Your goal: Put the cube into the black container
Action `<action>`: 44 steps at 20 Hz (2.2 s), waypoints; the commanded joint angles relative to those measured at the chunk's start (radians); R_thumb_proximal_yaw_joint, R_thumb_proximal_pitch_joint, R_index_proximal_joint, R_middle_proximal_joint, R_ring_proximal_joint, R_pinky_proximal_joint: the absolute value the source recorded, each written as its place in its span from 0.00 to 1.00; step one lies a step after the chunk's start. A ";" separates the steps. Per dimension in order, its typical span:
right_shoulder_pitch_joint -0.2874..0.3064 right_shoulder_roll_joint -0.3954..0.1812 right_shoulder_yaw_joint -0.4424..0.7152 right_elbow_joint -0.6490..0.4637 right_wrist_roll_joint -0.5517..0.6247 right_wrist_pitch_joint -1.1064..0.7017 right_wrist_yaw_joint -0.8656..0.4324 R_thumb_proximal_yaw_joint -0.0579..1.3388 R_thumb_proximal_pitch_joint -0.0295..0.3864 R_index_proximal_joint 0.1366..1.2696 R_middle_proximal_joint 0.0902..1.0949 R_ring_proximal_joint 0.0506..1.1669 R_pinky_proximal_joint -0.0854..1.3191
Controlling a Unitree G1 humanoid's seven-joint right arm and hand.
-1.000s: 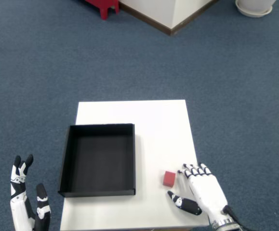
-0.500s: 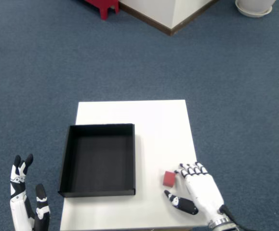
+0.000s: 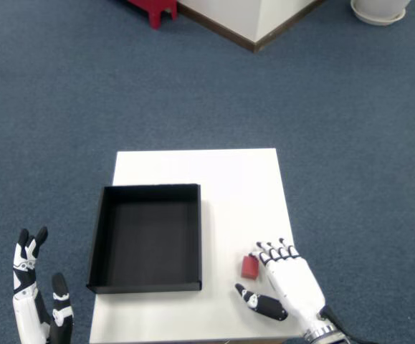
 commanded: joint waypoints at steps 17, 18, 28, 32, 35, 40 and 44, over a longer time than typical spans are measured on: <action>-0.029 -0.010 0.004 0.008 -0.007 -0.027 -0.073 0.67 0.57 0.54 0.16 0.19 0.12; -0.028 -0.010 0.004 0.009 -0.007 -0.026 -0.075 0.73 0.59 0.65 0.17 0.19 0.13; -0.024 -0.007 -0.003 0.006 -0.002 -0.048 -0.117 0.92 0.56 0.78 0.23 0.21 0.21; -0.026 -0.009 -0.003 0.009 -0.001 -0.058 -0.112 0.92 0.56 0.78 0.22 0.20 0.21; -0.030 -0.009 -0.005 0.011 0.001 -0.063 -0.105 0.92 0.56 0.78 0.22 0.20 0.21; -0.033 -0.014 -0.011 0.011 0.006 -0.083 -0.108 0.92 0.55 0.78 0.21 0.19 0.20; -0.034 -0.027 -0.016 0.004 0.011 -0.112 -0.130 0.92 0.55 0.77 0.19 0.17 0.18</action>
